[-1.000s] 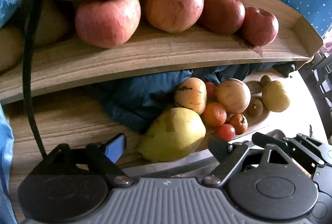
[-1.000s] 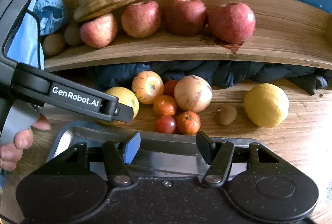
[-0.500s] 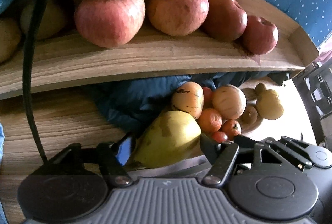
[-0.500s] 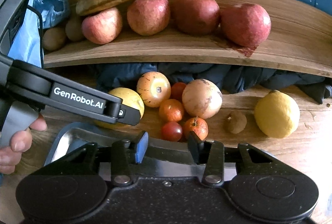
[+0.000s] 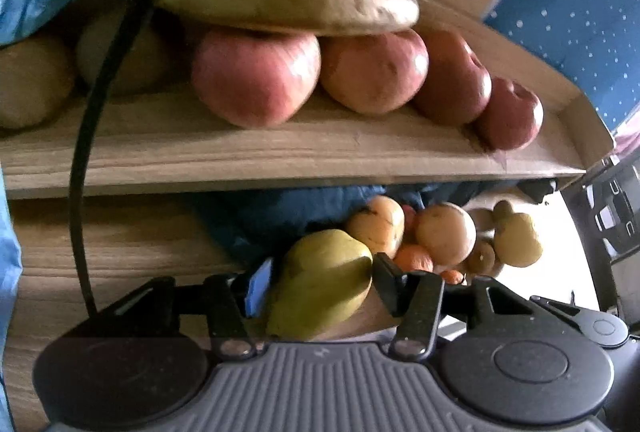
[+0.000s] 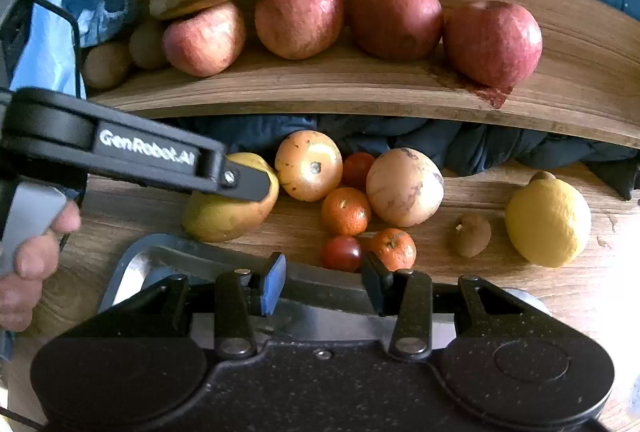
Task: Organize fruits
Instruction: 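Lift the pear with the left gripper while the right gripper grasps the red cherry tomato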
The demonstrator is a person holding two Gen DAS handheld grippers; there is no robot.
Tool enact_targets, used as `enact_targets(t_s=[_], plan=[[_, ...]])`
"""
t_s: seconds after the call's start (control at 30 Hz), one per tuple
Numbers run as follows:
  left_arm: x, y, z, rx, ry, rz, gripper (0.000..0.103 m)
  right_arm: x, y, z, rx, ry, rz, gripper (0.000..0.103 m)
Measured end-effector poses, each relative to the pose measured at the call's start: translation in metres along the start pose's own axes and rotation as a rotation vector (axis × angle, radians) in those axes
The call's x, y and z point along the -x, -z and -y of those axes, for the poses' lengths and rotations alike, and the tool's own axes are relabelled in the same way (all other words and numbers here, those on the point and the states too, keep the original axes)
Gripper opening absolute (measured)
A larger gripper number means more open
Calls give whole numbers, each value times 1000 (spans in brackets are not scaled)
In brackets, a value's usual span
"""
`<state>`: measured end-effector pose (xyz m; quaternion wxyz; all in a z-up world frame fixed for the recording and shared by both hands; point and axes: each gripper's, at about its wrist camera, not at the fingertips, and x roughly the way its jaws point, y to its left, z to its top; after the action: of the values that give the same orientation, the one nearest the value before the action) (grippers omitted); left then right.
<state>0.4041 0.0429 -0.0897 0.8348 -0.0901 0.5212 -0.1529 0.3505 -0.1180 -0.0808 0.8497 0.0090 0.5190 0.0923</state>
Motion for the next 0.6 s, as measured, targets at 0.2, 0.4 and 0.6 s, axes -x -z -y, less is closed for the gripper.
enact_targets(t_s=[0.2,0.4,0.6], plan=[[-1,0,-3,8,16,-6,60,-9,-9,-8,15,30,-20,44],[-9,2,-1,1,28,-25,63,-18,-16,-3,-21,57,-56,43],[-16,4,-2,-3,33,-59,65,-21,-16,4,-79,46,-75,37]])
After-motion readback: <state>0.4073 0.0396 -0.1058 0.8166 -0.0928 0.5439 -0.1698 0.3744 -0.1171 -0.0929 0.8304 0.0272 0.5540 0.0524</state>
